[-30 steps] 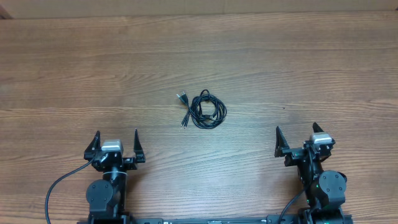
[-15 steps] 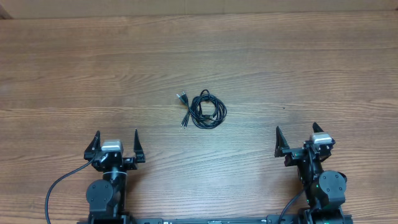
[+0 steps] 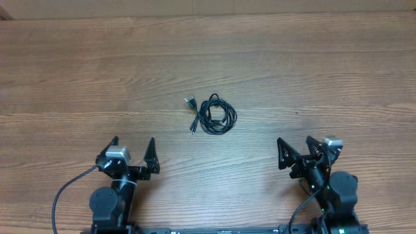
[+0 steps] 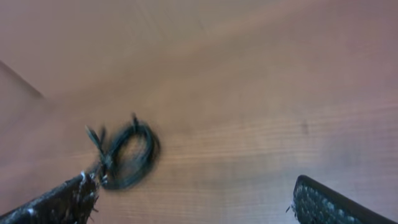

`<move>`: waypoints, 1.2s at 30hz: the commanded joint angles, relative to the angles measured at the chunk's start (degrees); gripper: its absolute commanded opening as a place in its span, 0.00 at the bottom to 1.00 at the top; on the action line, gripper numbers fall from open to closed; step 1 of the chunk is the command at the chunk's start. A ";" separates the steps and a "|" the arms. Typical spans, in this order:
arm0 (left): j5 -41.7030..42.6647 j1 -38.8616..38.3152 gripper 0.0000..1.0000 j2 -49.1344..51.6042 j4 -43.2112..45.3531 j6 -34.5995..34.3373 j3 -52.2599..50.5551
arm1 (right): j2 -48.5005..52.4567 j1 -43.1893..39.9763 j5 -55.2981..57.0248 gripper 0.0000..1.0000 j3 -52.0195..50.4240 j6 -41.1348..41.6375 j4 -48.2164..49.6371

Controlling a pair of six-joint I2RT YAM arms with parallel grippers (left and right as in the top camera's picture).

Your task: Untangle cables

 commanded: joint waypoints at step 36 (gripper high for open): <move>-11.47 -22.80 1.00 104.98 -51.08 -10.21 92.15 | 48.52 1.07 -4.04 0.96 65.72 -2.80 -42.66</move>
